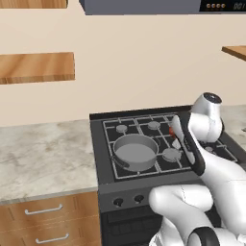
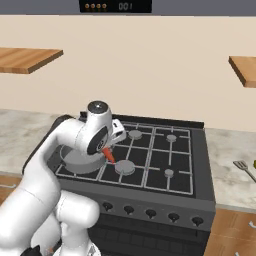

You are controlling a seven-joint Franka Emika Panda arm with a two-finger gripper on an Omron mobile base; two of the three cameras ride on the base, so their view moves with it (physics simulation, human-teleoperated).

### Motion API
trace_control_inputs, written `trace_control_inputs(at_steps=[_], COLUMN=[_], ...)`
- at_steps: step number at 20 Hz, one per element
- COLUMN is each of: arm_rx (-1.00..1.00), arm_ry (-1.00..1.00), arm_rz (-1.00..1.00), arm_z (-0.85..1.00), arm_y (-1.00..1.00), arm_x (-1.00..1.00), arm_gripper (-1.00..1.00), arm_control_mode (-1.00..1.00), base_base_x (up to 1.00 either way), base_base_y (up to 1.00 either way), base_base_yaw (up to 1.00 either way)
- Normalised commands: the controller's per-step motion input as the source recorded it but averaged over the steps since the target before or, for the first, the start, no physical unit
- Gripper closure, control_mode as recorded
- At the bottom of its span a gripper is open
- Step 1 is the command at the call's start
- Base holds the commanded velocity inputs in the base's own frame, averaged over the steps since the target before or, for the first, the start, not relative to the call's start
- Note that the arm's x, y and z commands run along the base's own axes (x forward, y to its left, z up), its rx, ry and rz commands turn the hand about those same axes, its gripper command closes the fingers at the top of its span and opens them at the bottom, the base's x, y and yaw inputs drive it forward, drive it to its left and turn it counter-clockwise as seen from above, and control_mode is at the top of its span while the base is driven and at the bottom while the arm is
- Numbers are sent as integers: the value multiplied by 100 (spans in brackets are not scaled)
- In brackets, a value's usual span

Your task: Put the carrot and lemon in the pot. Retrieve the spatula and lightly stir the vegetables in the pot.

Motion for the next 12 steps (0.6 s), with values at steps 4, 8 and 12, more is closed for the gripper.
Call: trace_control_inputs(at_steps=[4, 8, 12], arm_rx=[11, 17, 9], arm_ry=[4, 12, 23], arm_rz=[-25, -13, -2], arm_z=[0, 0, -15], arm_y=[84, 69, 25], arm_x=[62, 40, 21], arm_gripper=[100, 100, 100], arm_control_mode=[-100, -100, -100], base_base_x=[0, 0, 0], base_base_y=[0, 0, 0], base_base_yaw=[0, 0, 0])
